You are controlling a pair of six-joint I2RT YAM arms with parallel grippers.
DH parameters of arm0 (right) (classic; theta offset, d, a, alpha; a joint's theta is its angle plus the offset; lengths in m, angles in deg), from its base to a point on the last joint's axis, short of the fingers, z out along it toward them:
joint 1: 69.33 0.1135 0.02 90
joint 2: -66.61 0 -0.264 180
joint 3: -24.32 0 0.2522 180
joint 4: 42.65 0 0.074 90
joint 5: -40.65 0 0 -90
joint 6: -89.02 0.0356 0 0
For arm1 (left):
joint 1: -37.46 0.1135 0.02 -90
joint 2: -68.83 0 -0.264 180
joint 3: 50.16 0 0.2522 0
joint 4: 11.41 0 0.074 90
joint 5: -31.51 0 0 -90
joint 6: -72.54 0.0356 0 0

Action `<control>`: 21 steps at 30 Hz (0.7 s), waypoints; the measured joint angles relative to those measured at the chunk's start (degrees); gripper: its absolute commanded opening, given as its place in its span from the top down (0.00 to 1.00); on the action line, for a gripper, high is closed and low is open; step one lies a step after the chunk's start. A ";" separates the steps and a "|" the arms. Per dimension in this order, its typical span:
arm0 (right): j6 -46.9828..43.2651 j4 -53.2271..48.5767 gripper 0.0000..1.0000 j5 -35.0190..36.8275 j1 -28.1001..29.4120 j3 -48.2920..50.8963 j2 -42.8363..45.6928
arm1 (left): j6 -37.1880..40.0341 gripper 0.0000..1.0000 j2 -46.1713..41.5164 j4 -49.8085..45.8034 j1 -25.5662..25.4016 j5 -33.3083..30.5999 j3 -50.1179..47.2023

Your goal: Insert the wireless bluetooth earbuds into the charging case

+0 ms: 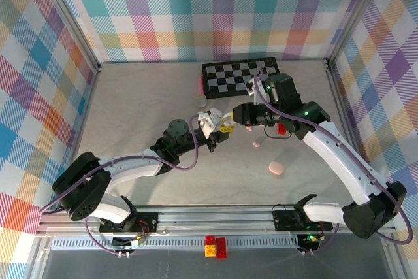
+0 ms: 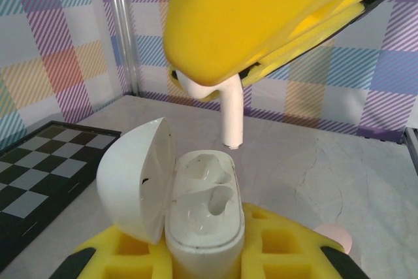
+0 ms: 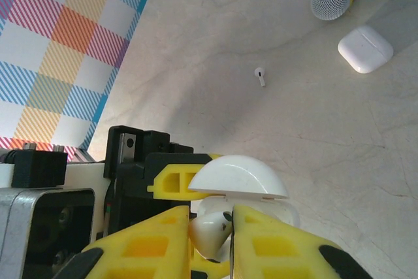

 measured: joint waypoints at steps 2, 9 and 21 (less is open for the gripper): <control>0.02 0.04 0.81 0.00 -0.13 0.00 0.00 | 0.00 0.98 0.00 0.02 -0.04 -0.07 0.13; 0.13 0.50 0.81 -0.46 -0.37 0.07 0.00 | -0.02 0.98 0.00 0.87 -0.04 -0.48 0.28; 0.13 2.80 0.81 -1.27 -0.37 1.68 -0.24 | -0.31 0.98 -0.13 1.22 -0.07 -0.44 0.66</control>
